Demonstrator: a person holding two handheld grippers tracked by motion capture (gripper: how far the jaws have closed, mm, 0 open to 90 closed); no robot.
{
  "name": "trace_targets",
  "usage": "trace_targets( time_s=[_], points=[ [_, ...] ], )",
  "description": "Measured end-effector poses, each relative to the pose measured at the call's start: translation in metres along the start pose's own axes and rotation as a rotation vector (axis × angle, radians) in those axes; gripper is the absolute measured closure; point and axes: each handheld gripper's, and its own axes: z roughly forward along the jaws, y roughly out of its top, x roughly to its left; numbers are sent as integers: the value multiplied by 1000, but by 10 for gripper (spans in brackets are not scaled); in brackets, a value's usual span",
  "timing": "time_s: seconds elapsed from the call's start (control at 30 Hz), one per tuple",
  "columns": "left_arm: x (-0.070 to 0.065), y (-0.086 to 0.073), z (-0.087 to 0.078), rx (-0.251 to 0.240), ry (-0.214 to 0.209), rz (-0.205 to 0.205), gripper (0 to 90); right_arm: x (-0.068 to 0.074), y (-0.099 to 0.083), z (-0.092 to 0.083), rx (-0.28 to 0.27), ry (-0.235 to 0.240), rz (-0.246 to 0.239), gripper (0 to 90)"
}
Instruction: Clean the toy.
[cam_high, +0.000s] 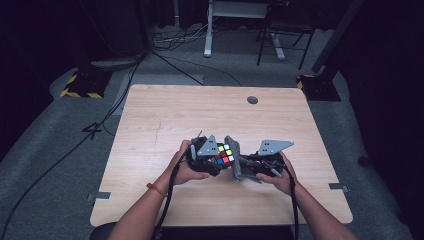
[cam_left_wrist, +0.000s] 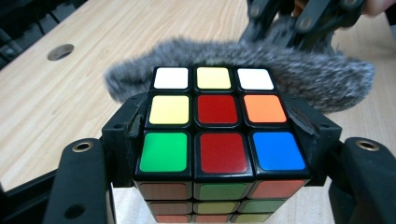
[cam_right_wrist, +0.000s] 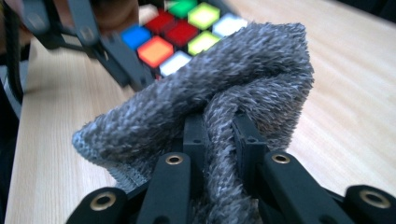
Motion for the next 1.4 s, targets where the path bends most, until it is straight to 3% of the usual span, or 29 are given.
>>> trace_targets(
  time_s=[0.1,0.2,0.33,0.47,0.57,0.9,1.13,1.33,1.4],
  points=[
    [-3,0,5,10,-11,8,333,1,3,-6,-49,-27,2,786],
    [-7,3,7,7,-14,18,333,-1,4,-9,-58,-50,4,786],
    [-8,4,5,-20,-25,17,333,-2,3,-5,-16,-66,7,786],
    [-8,5,2,-39,-23,16,333,-3,-1,3,57,-54,2,786],
    [-6,5,1,-37,-20,16,333,-2,-2,7,78,-41,0,786],
    [-3,0,6,6,-7,3,330,5,7,-8,-35,-59,-23,787],
    [-8,1,13,63,13,40,333,11,12,-12,-72,-53,-46,786],
    [-7,3,7,14,1,28,333,3,8,-10,-40,-65,-14,786],
    [-7,5,3,-30,-18,16,333,-1,4,-6,-6,-71,-5,786]
  ],
)
